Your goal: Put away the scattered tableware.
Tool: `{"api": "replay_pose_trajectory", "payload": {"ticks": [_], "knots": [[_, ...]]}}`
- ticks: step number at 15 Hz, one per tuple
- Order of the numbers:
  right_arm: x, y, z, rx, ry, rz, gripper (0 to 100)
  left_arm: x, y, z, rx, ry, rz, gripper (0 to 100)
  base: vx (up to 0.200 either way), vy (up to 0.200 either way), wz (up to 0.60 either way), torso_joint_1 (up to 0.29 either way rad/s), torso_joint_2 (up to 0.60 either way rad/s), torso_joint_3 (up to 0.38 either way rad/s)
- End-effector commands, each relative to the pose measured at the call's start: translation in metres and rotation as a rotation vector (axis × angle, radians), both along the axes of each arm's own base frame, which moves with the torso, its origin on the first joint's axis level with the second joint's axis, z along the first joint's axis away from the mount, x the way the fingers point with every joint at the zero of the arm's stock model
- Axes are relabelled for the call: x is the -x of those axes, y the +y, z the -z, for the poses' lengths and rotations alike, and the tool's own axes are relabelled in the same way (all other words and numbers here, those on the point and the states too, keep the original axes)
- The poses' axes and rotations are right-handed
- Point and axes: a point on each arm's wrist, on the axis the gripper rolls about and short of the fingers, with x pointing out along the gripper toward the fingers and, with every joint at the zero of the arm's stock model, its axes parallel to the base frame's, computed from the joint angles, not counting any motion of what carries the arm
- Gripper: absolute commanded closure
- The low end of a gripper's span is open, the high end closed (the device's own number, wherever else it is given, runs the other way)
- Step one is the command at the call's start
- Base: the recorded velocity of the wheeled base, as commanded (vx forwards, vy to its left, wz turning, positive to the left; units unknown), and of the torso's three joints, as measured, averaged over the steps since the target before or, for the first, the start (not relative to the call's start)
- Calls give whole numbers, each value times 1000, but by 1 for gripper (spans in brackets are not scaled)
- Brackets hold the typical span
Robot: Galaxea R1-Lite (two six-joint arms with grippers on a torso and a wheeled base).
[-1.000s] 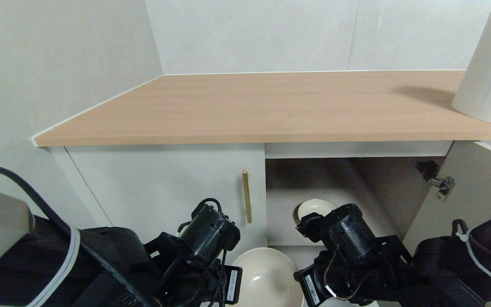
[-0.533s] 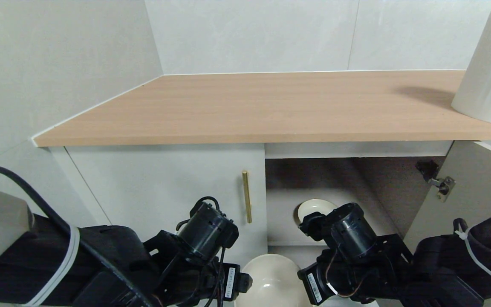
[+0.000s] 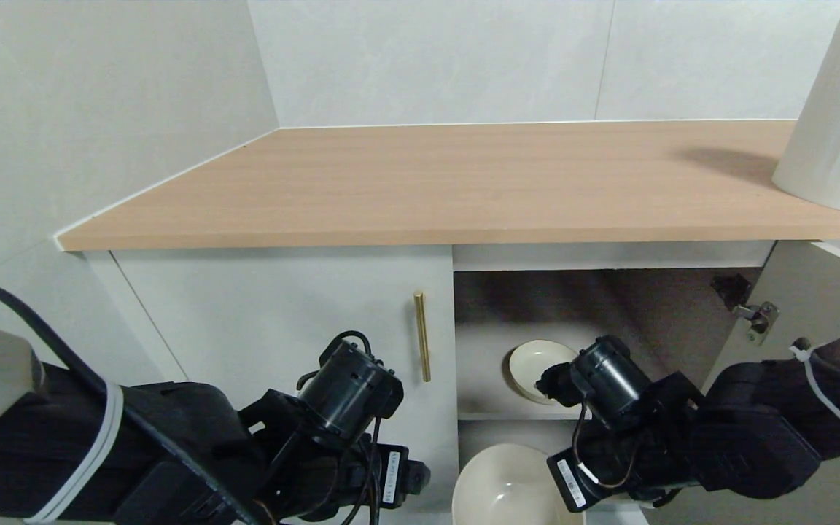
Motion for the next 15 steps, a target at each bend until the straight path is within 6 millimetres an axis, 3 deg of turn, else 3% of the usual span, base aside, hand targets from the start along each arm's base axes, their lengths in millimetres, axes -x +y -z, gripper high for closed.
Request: {"api": "replay_pose_trajectory", "payload": {"ticks": [1, 4, 9, 15], "knots": [[-11, -11, -17, -31, -40, 58, 100, 1, 2, -5, 11, -16, -6, 0, 0, 0, 0, 0, 0, 0], [-23, -34, -24, -56, -55, 184, 100, 2, 5, -13, 27, -36, -9, 0, 0, 0, 0, 0, 0, 0], [-39, -46, -11, -168, 12, 482, 100, 3, 7, -21, 45, -55, -11, 0, 0, 0, 0, 0, 0, 0], [-79, -45, 12, -276, -72, 716, 100, 2, 6, -18, 38, -47, -12, 0, 0, 0, 0, 0, 0, 0]]}}
